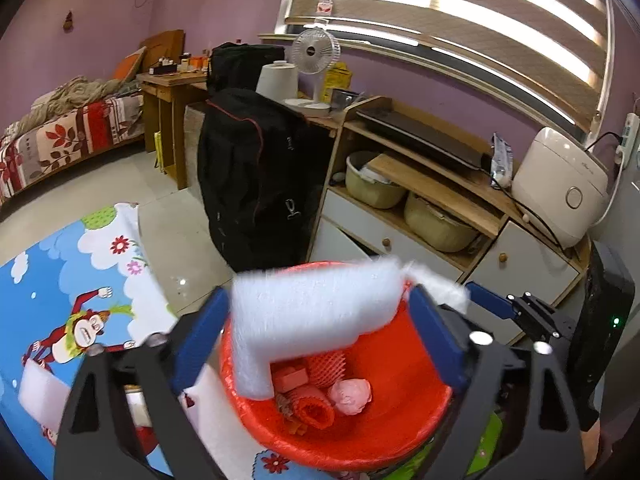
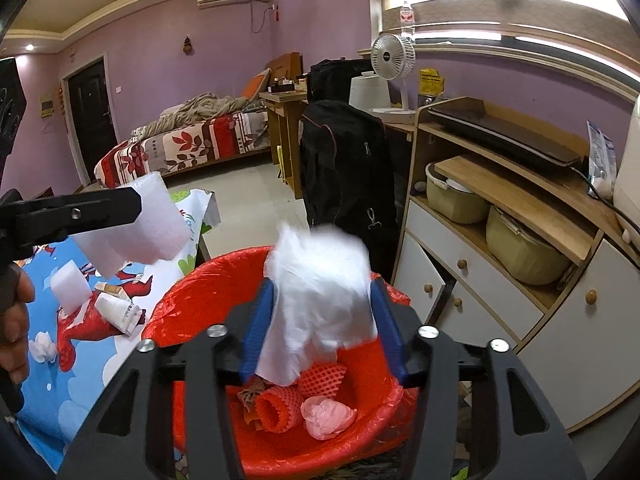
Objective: Collect trash
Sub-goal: 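Carry the tissue and foam block over the red bin and open both tools, then move both tools back over the remaining trash on the bed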
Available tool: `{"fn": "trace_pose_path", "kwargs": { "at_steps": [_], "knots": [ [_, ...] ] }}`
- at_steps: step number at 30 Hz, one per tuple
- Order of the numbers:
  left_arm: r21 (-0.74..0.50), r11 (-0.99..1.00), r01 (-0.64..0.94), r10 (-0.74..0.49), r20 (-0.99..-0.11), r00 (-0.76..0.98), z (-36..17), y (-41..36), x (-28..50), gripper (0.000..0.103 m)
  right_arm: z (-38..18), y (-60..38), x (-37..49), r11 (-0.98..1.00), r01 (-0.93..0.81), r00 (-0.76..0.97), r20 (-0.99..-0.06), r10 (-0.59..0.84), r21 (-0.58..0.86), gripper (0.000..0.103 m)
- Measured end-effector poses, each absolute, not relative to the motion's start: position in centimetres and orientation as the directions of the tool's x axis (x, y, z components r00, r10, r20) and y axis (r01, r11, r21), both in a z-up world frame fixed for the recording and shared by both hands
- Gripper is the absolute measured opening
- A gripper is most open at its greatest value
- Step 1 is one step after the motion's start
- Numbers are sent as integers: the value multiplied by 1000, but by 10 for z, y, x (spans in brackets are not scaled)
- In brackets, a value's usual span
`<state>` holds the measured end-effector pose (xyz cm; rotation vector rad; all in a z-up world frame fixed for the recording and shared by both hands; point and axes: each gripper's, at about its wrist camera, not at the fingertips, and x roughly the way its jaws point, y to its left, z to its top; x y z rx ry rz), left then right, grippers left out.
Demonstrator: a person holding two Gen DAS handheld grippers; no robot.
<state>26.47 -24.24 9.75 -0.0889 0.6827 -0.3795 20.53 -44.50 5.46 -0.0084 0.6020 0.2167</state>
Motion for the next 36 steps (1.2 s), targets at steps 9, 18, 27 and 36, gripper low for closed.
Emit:
{"fn": "trace_pose_path", "kwargs": {
  "at_steps": [9, 18, 27, 36],
  "knots": [
    [-240, 935, 259, -353, -594, 723, 94, -217, 258, 93, 56, -450, 198, 976, -201, 810, -546, 214, 84, 82],
    [-262, 941, 215, -331, -565, 756, 96, -187, 234, 93, 59, -425, 183, 960, -261, 801, -533, 272, 97, 84],
    [-220, 960, 174, -268, -541, 797, 110, -144, 207, 98, 60, -395, 175, 956, -281, 798, -532, 284, 88, 84],
    [-89, 995, 36, -79, -551, 831, 125, -123, 188, 98, 67, -363, 170, 970, -242, 820, -530, 217, 23, 84]
  ]
}}
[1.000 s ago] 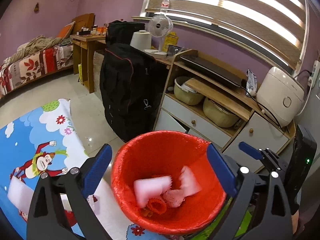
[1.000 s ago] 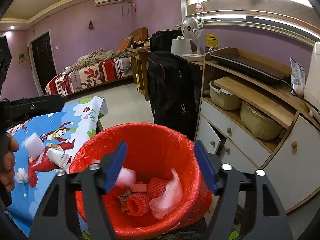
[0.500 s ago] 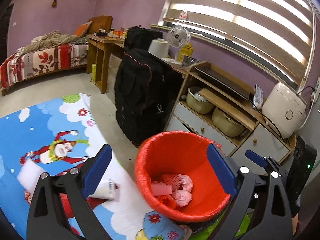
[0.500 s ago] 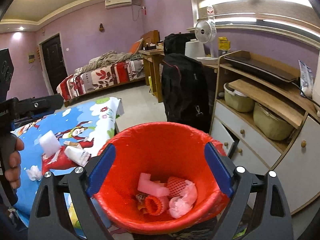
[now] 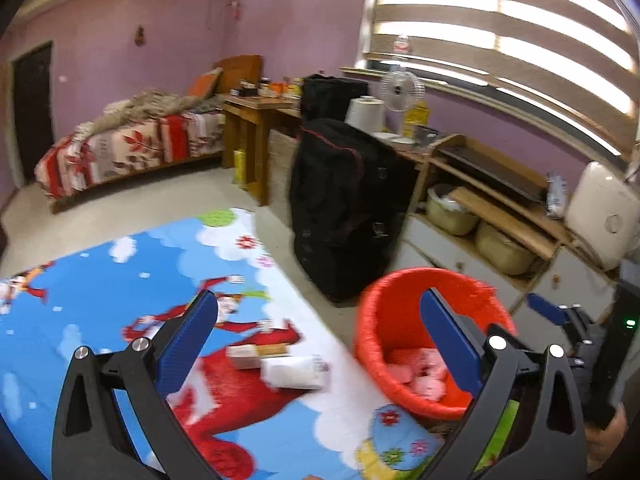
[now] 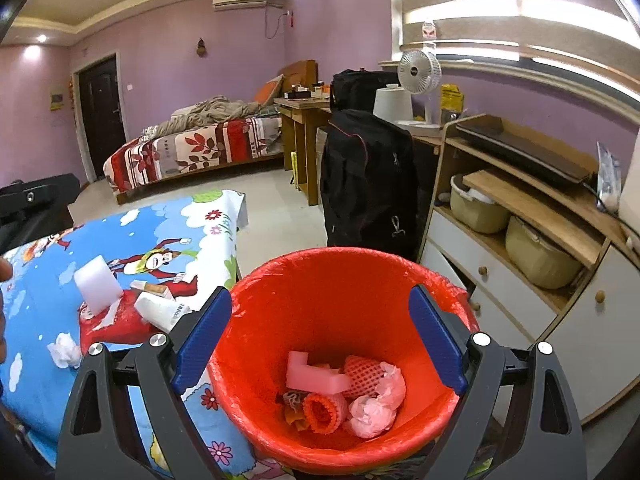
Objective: Collect trash
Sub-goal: 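Move both tools back over the remaining trash on the bed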
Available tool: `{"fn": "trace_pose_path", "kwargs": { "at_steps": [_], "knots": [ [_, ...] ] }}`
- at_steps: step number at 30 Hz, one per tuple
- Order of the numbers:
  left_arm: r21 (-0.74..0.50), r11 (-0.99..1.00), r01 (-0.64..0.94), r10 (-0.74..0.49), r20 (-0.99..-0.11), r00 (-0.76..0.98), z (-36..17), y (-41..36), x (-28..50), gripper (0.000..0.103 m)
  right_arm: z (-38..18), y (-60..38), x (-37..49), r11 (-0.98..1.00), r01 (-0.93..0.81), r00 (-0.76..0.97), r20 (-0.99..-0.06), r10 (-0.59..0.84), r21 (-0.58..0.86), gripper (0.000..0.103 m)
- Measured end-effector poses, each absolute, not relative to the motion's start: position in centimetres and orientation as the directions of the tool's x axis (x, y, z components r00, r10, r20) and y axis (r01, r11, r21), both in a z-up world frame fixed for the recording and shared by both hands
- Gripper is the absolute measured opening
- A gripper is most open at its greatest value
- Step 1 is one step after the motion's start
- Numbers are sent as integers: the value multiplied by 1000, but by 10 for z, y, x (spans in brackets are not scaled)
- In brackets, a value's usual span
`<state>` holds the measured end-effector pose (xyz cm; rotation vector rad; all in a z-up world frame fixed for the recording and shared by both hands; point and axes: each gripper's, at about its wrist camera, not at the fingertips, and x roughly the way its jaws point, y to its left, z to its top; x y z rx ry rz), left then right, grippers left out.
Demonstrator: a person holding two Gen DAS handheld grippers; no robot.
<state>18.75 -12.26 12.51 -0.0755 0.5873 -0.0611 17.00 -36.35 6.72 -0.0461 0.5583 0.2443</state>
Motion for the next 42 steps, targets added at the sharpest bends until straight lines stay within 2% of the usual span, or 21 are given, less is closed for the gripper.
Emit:
{"fn": "trace_pose_path", "kwargs": {
  "at_steps": [4, 8, 11, 23, 30, 42],
  "knots": [
    [-62, 998, 3, -37, -551, 834, 133, -111, 181, 98, 73, -357, 169, 968, -242, 814, -528, 243, 72, 84],
    [-146, 988, 46, -115, -510, 853, 140, -88, 167, 98, 77, -345, 167, 966, -246, 813, -527, 248, 75, 84],
    [-40, 999, -6, -14, -490, 872, 144, -86, 156, 98, 77, -335, 165, 960, -270, 802, -534, 268, 77, 84],
    [-7, 999, -34, 26, -469, 883, 134, -48, 118, 98, 63, -302, 153, 942, -325, 771, -552, 317, 87, 84],
    [-61, 994, -95, 51, -508, 860, 110, -22, 107, 97, 49, -292, 144, 901, -420, 725, -557, 405, 109, 84],
    [-116, 984, -138, 22, -685, 729, 29, -6, 109, 72, 15, -276, 145, 905, -418, 675, -637, 372, 86, 84]
  ]
}}
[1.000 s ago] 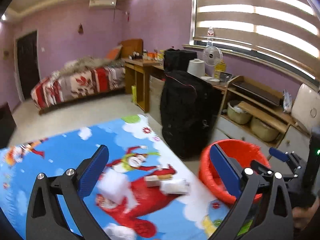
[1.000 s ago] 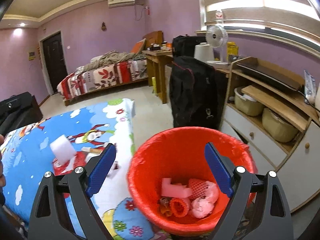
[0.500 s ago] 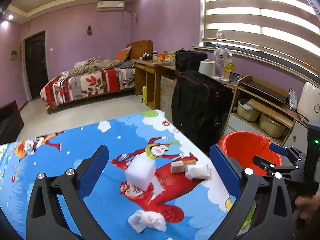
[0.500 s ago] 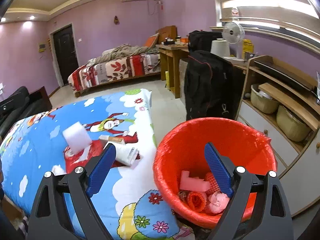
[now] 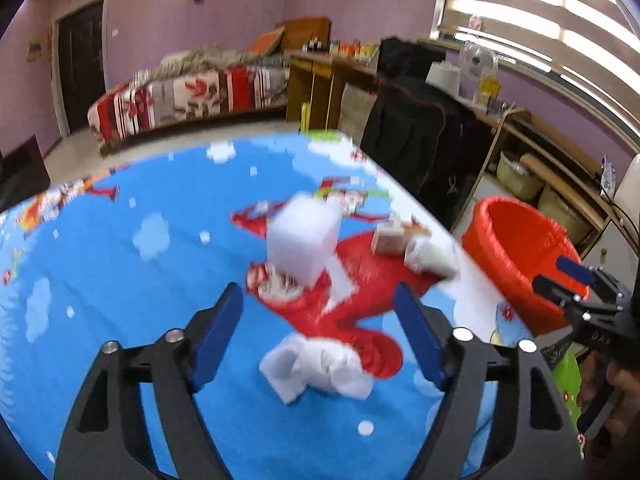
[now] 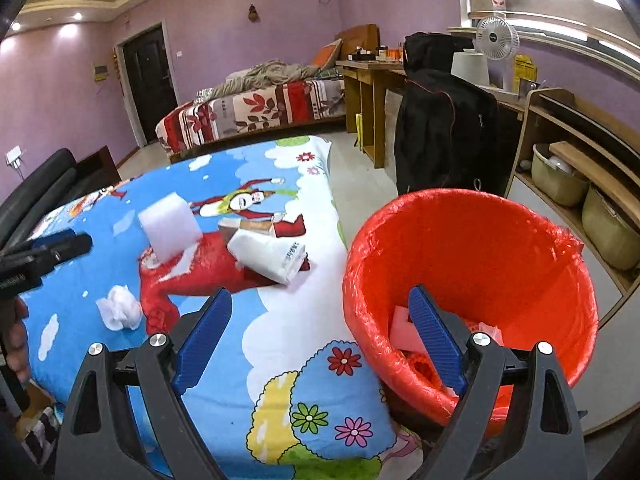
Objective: Collect trash
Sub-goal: 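Move both tools back over the remaining trash on the bed, then close the left tool on the white tissue bundle, then grasp the white paper packet with the right tool while the left tool holds the tissue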
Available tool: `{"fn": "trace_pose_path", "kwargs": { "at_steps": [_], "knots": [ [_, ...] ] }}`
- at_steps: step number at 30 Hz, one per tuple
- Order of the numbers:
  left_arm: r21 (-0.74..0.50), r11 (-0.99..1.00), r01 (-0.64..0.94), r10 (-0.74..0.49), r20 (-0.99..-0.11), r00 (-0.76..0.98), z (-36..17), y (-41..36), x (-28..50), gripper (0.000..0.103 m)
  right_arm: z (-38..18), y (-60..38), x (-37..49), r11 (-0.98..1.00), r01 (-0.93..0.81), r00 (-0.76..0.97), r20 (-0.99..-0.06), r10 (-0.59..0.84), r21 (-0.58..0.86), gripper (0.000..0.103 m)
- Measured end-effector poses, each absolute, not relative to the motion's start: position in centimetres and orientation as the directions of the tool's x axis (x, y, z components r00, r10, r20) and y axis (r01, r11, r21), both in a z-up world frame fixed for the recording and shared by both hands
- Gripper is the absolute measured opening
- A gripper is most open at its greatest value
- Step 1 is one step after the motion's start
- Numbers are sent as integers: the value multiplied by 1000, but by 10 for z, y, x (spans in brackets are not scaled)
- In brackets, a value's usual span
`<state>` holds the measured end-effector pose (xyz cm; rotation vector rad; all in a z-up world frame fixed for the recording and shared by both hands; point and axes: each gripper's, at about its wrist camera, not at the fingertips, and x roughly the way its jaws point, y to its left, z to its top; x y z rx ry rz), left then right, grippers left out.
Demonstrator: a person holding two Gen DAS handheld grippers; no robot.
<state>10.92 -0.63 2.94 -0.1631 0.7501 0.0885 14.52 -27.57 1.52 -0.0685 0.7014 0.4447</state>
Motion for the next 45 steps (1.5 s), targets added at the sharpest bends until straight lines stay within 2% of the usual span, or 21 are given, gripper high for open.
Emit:
{"fn": "trace_pose_path", "kwargs": {
  "at_steps": [12, 20, 22, 25, 36, 45],
  "knots": [
    [-155, 977, -148, -28, -778, 627, -26, -4, 120, 67, 3, -262, 151, 898, -434, 652, -662, 370, 75, 84],
    [-166, 977, -133, -55, -800, 598, -41, -5, 124, 54, -1, -250, 156, 892, -448, 650, -660, 376, 67, 84],
    [-177, 978, -113, -77, -804, 590, -44, -8, 126, 44, -2, -248, 159, 891, -447, 645, -662, 381, 77, 84],
    [-170, 981, -92, -84, -804, 589, -43, -13, 128, 36, -3, -243, 162, 891, -447, 641, -664, 384, 83, 84],
    [-129, 984, -125, -14, -747, 665, -13, -7, 133, 34, -5, -211, 185, 895, -442, 640, -679, 359, 57, 84],
    [-146, 980, -133, -10, -709, 705, 5, -2, 132, 34, -14, -179, 210, 909, -416, 626, -715, 313, 34, 84]
  ]
}}
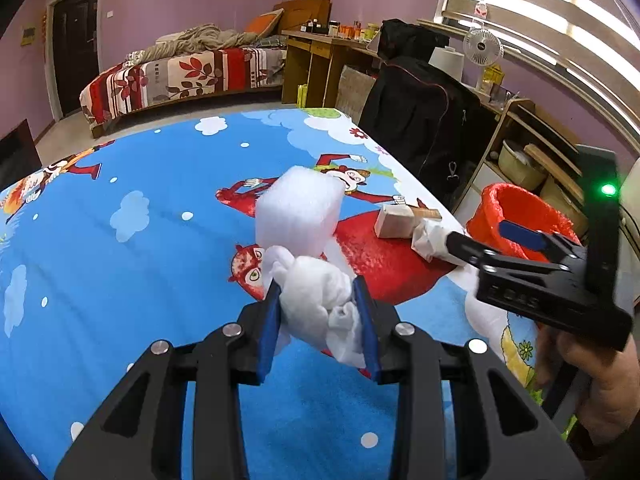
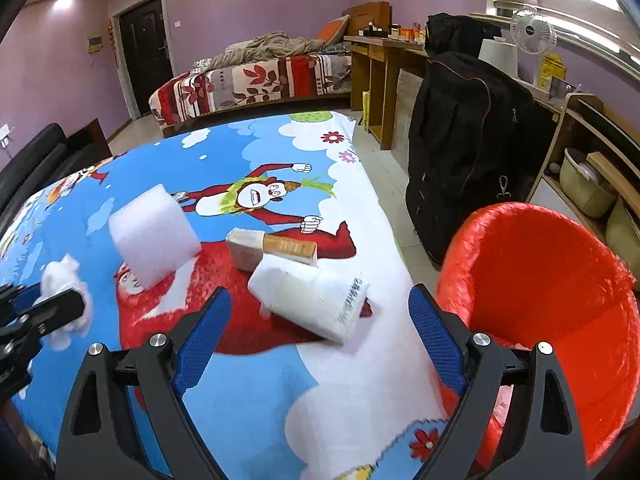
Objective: Collect trash
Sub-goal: 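Grasp the white paper packet with the right tool while the left tool holds the tissue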
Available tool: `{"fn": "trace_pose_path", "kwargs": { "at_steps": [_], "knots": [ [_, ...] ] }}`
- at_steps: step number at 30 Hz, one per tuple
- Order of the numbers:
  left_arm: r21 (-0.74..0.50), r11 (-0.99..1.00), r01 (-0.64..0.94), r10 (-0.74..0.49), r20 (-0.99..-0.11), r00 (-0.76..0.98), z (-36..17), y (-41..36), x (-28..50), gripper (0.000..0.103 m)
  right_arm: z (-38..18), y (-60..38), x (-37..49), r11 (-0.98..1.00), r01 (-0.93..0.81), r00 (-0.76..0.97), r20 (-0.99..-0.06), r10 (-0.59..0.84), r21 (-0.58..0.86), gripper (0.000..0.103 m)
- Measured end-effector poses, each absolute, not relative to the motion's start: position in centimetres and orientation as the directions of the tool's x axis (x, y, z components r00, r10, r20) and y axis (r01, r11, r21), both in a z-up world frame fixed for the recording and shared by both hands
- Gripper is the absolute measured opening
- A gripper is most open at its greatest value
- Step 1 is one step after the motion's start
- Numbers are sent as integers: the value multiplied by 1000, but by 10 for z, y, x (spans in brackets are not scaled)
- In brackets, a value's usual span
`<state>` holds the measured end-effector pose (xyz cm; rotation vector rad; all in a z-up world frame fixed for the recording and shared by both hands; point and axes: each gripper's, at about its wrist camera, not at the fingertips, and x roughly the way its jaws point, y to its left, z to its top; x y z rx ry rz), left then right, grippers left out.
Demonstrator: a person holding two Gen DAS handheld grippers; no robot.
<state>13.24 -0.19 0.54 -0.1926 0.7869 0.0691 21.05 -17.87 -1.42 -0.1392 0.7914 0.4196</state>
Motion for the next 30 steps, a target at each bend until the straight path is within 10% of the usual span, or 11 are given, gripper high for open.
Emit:
{"fn": "trace_pose_path", "kwargs": {
  "at_steps": [30],
  "knots": [
    [-192, 972, -137, -36, -694, 719, 4, 5, 125, 34, -41, -170, 230, 912, -409, 571, -777, 266, 12, 71]
  ]
}}
